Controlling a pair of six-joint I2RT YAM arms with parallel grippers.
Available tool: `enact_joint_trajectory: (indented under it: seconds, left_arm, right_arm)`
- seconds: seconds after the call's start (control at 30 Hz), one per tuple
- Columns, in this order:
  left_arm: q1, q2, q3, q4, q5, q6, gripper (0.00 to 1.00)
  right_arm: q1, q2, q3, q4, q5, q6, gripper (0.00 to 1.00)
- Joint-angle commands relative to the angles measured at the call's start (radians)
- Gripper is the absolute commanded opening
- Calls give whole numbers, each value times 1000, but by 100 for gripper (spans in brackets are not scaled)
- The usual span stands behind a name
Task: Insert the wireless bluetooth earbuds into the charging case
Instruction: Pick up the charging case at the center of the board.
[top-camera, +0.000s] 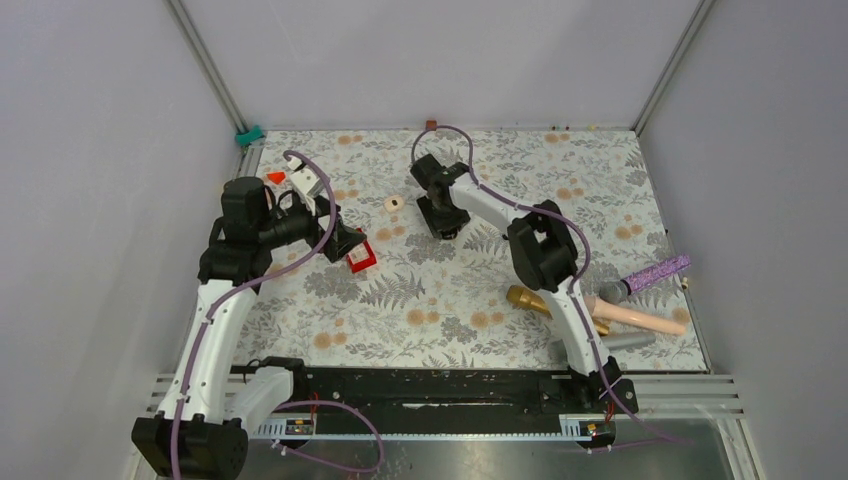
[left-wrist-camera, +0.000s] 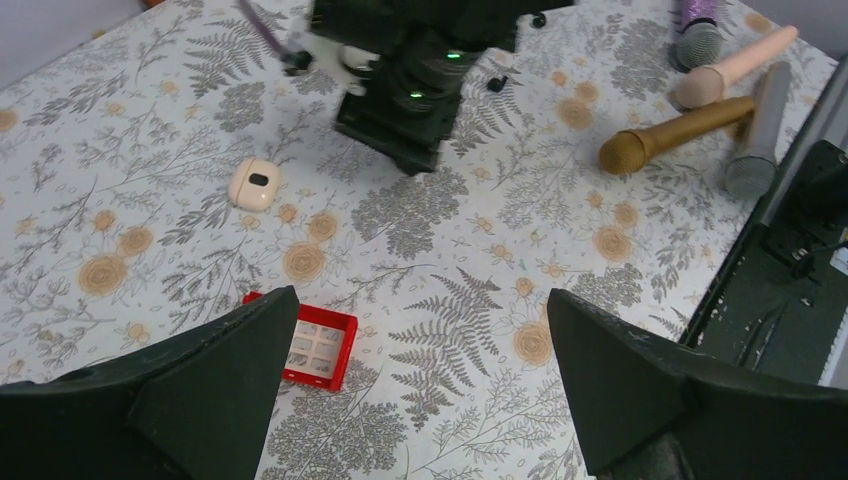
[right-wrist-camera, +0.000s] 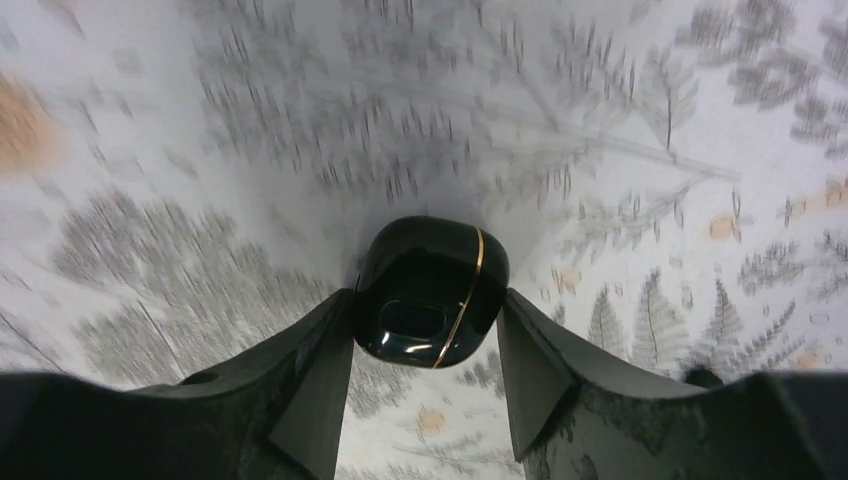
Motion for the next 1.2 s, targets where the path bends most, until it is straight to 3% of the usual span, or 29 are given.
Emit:
enact_joint_trajectory:
  seconds: [0.0,0.1,0.2,0.47,0.73,1.17]
  left_arm:
    - [4,18,-20,149,-113,-80,98]
    - [4,80,-1,174,-159,-107,99]
    - [4,165,43,182,-169,-140,98]
    - [-12,460,271,154,-37,-280,99]
    - [-150,610,440,63,45,-314,99]
    - [-341,676,403,46,133,-327,99]
  right_arm:
    - [5,-282,-296,228,-47,-170,50]
    - [6,-470,-485,367,-99,-250,50]
    - [6,-594,-580,390,-147,-295,49]
    - [40,-870,-728,400,-245,-387,49]
    - [109,-1015,-807,408,-262,-511,49]
    - [145,-1092,-910,471,-269,-611,51]
